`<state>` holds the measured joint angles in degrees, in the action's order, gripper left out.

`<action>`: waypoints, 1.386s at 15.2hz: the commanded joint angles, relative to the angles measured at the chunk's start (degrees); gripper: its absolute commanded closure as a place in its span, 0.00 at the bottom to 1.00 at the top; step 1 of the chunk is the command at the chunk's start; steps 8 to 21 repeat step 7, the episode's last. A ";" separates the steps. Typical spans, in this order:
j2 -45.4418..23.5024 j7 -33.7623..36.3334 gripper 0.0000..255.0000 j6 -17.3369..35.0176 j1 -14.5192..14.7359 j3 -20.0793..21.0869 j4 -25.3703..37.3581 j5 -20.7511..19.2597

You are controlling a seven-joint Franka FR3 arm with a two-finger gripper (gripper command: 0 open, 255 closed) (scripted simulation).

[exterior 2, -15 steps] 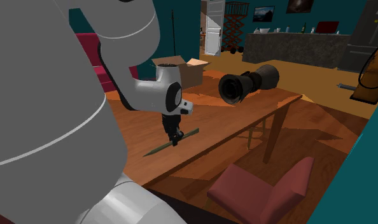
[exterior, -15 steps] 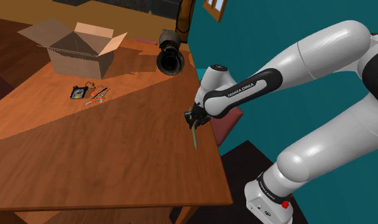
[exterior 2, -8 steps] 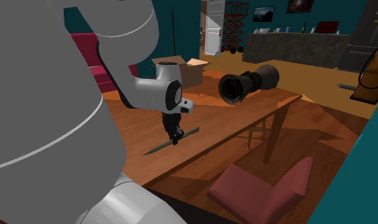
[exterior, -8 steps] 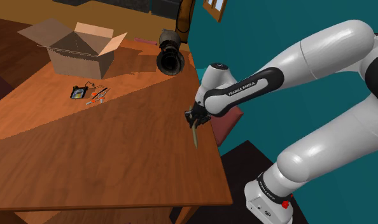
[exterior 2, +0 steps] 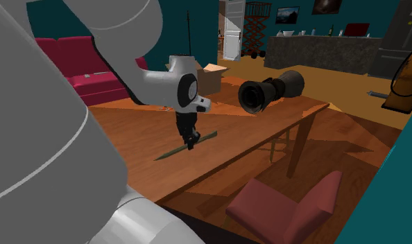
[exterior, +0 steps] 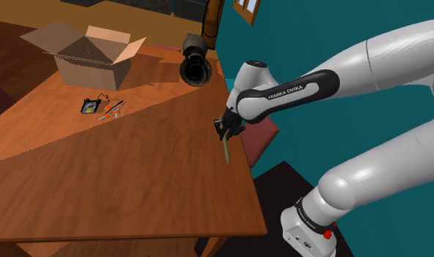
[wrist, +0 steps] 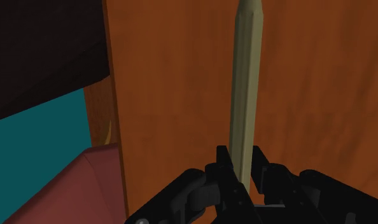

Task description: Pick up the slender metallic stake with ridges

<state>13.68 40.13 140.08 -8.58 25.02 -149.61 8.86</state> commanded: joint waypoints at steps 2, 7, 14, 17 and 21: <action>2.16 -0.58 1.00 -2.97 0.30 -0.51 0.86 0.67; 4.03 -0.96 1.00 -5.90 0.51 -1.01 1.96 1.08; 4.03 -0.96 1.00 -5.90 0.51 -1.01 1.96 1.08; 4.03 -0.96 1.00 -5.90 0.51 -1.01 1.96 1.08; 4.03 -0.96 1.00 -5.90 0.51 -1.01 1.96 1.08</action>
